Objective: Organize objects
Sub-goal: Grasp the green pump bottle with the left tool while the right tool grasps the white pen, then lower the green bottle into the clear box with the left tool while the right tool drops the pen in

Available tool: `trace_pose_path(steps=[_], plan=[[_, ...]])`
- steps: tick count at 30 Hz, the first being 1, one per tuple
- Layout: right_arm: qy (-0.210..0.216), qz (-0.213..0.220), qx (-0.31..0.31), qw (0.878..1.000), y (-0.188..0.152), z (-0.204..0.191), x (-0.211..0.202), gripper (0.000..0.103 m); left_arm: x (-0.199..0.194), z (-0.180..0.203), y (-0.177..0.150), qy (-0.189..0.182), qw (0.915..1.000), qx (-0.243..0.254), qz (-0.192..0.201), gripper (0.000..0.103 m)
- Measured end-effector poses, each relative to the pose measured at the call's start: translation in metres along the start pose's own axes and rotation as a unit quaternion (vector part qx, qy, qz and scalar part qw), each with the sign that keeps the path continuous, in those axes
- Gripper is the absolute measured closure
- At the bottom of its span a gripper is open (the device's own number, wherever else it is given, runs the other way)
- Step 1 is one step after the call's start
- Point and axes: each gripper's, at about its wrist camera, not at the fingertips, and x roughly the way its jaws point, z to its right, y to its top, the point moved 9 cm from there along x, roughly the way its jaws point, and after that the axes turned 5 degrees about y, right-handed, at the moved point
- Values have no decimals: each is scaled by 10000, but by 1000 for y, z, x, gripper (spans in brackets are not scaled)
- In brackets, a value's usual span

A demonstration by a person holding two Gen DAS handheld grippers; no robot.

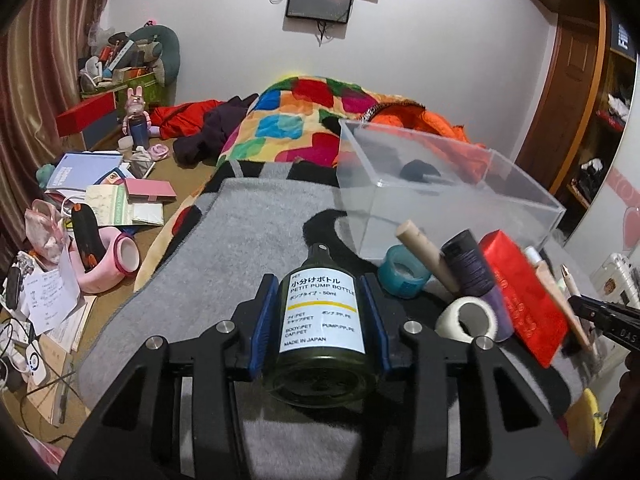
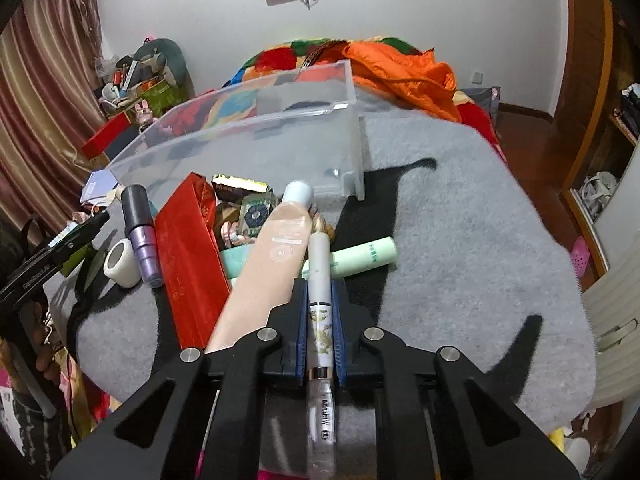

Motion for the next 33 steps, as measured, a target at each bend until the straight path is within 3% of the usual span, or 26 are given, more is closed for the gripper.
trace_pose_path(steps=[8, 19, 27, 33], plan=[[-30, 451, -157, 9989, 25, -3, -26, 93, -30, 9, 21, -38, 9993, 102, 367, 62], [191, 1014, -394, 9939, 92, -17, -47, 93, -41, 34, 65, -316, 9969, 269, 668, 62], [164, 1495, -573, 9870, 148, -26, -62, 93, -29, 55, 100, -467, 9951, 458, 741, 62], [-15, 1623, -822, 9833, 180, -37, -51, 93, 6, 70, 114, -538, 9958, 545, 493, 62]])
